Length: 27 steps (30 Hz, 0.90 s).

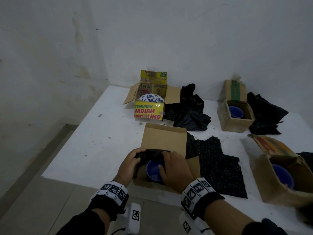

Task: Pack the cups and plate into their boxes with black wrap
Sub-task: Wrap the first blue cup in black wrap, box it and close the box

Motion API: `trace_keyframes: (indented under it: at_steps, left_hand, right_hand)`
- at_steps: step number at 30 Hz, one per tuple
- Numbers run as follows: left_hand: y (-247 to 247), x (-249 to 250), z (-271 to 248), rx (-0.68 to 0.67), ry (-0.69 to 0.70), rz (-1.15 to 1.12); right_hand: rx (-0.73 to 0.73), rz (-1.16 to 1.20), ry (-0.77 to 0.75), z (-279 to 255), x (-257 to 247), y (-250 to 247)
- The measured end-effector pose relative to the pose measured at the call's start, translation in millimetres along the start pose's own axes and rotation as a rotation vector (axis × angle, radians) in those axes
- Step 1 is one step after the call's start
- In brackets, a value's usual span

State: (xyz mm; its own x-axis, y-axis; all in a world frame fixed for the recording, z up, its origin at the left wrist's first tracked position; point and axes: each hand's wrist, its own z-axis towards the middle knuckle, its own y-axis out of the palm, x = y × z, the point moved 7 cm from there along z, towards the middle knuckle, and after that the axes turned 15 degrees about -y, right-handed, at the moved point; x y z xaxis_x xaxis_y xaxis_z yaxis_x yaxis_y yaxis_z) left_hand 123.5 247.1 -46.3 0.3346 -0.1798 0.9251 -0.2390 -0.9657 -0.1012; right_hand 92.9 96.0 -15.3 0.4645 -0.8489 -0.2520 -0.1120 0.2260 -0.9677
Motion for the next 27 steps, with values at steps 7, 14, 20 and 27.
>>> trace_keyframes:
  at_steps: [7, 14, 20, 27]
  left_hand:
    - [-2.4, 1.9, -3.6, -0.057, -0.063, -0.185]
    - [0.3, -6.6, -1.9, -0.054, -0.099, -0.288]
    - [8.8, -12.7, -1.4, -0.067, -0.106, -0.332]
    - [-8.4, -21.2, 4.8, -0.115, -0.207, -0.437]
  right_hand:
    - [-0.021, -0.129, 0.020, 10.3, 0.9, 6.9]
    - [0.100, -0.196, 0.037, 16.6, -2.5, 8.9]
    - [0.018, -0.272, 0.094, 27.8, -8.9, 8.0]
    - [-0.096, -0.253, 0.042, 51.1, 2.2, -2.9]
